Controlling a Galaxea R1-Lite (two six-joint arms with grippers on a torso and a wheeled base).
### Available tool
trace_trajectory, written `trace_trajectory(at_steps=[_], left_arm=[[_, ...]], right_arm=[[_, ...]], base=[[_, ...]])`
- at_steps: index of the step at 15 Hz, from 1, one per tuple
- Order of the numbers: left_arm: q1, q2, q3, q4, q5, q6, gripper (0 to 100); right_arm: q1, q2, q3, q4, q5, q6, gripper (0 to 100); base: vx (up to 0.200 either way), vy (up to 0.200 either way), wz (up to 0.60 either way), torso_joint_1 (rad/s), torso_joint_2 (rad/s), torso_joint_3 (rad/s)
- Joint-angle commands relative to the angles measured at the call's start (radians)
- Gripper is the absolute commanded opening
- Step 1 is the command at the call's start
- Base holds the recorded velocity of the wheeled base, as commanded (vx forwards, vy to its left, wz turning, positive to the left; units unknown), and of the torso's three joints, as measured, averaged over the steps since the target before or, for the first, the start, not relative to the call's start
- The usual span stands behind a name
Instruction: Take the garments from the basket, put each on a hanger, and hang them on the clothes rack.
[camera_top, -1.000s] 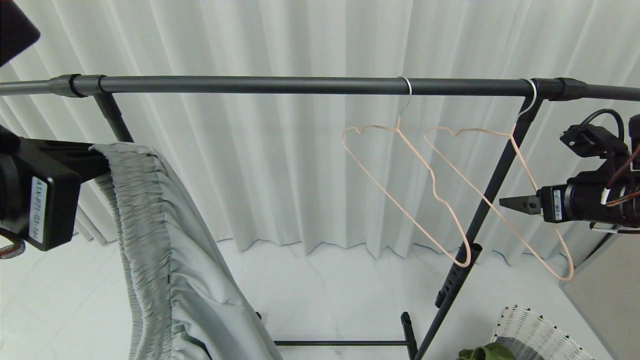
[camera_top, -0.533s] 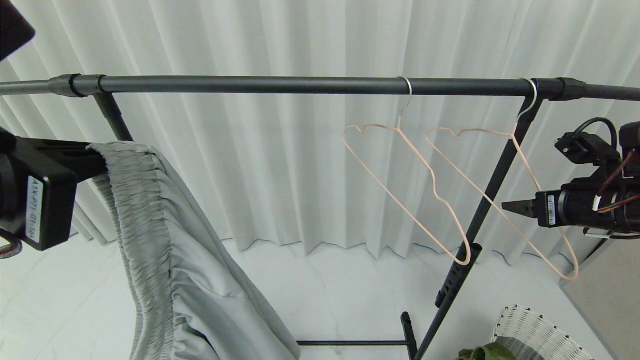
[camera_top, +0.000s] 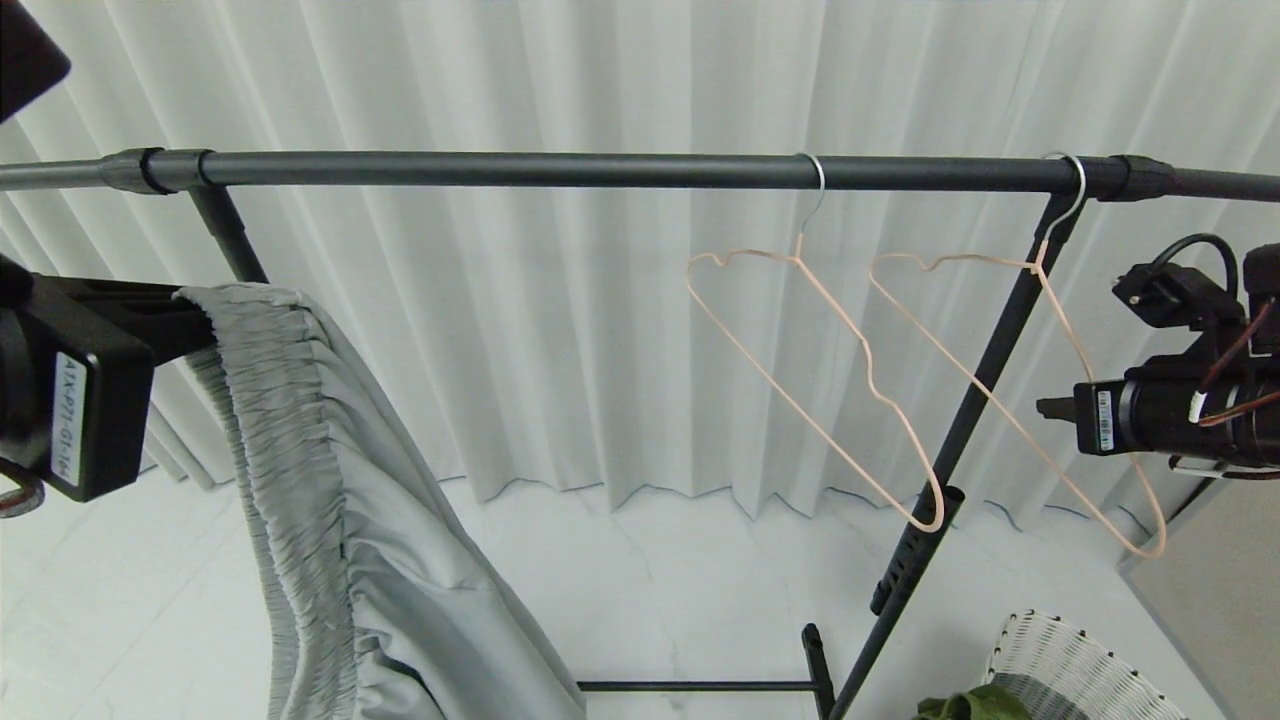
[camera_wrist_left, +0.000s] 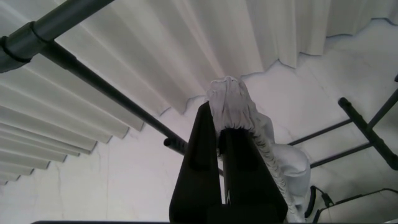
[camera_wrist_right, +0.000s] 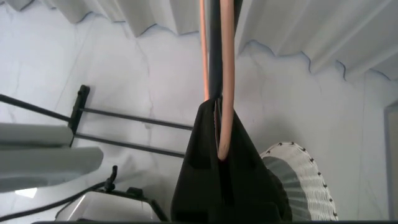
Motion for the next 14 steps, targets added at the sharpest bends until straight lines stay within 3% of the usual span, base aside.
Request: trace_trajectory(at_steps=[1, 5, 10, 14], left_arm=[[0.0, -0.001, 0.006, 0.0, 0.0, 0.0, 0], [0.0, -0.026, 0.04, 0.0, 0.0, 0.002, 0], [0.004, -0.042, 0.061, 0.0, 0.004, 0.002, 0], [0.004, -0.038, 0.061, 0.0, 0.007, 0.002, 0]], right_arm=[[0.004, -0.038, -0.001, -0.001, 0.001, 0.001, 0], [0.013, -0.106, 0.009, 0.002, 0.001, 0.001, 0], [0.047, -0.279, 0.094, 0.065, 0.001, -0.002, 0], [0.048, -0.397, 0.193, 0.137, 0.001, -0.017, 0]], base=[[0.0, 0.0, 0.0, 0.0, 0.0, 0.0], [0.0, 0.0, 0.0, 0.0, 0.0, 0.0], [0.0, 0.0, 0.0, 0.0, 0.0, 0.0], [-0.2, 0.0, 0.0, 0.007, 0.01, 0.001]])
